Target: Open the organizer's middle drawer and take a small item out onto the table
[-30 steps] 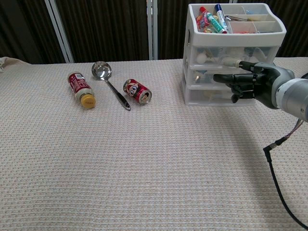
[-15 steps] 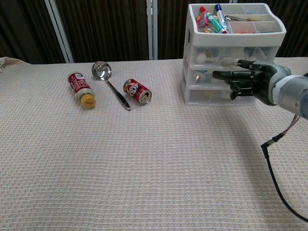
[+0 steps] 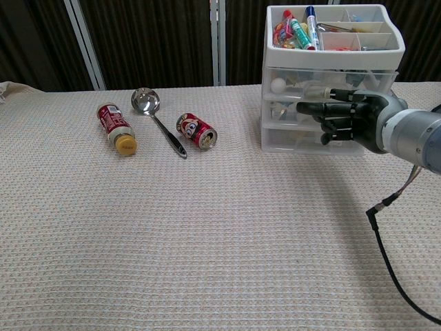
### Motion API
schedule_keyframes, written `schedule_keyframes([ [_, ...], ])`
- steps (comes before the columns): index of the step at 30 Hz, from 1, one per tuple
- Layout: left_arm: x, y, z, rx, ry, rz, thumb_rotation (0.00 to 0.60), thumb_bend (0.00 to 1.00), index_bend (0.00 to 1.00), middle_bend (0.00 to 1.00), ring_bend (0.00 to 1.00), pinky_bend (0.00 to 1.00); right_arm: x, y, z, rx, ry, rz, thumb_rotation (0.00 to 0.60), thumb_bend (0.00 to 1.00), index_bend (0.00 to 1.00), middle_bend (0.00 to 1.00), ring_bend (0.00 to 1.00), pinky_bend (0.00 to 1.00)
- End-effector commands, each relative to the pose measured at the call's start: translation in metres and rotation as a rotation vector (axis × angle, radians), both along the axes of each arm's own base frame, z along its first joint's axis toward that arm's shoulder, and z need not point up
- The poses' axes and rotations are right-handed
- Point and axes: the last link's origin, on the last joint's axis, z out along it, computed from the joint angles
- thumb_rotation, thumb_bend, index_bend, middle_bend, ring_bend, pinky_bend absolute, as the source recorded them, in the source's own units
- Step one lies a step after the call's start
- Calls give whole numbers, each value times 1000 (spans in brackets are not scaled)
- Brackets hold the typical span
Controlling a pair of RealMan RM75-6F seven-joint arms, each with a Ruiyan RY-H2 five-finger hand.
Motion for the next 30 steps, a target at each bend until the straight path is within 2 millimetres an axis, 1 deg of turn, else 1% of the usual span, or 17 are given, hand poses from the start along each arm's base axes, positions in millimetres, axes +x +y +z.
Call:
schedule_keyframes([
  [1, 0, 0, 0, 1, -1, -1, 600, 20, 0, 0, 0, 0, 1, 3, -1, 17, -7, 5, 600, 178, 384, 754, 815, 695],
  [7, 0, 0, -1, -5, -1, 1, 600, 21, 0, 0, 0, 0, 2, 9, 1, 24, -11, 18, 600, 179, 392, 754, 815, 695],
  [16, 3, -3, -3, -10, 7, -9, 600, 20, 0, 0, 0, 0, -5, 29, 7, 48, -32, 41, 600, 179, 398, 753, 815, 694],
  [19, 4, -3, -4, -10, 8, -12, 600, 20, 0, 0, 0, 0, -5, 39, 10, 44, -20, 67, 600, 179, 357, 747, 811, 689],
  [21, 5, -3, -4, -10, 9, -13, 600, 20, 0, 0, 0, 0, -6, 45, 11, 37, -9, 82, 600, 179, 311, 742, 807, 685],
  [24, 6, -4, -4, -6, 9, -15, 600, 20, 0, 0, 0, 0, -8, 56, 12, 22, 27, 106, 600, 179, 277, 737, 804, 682],
  [30, 6, -5, -3, 2, 4, -20, 600, 20, 0, 0, 0, 0, -15, 81, 13, -7, 87, 137, 600, 179, 242, 719, 793, 676],
])
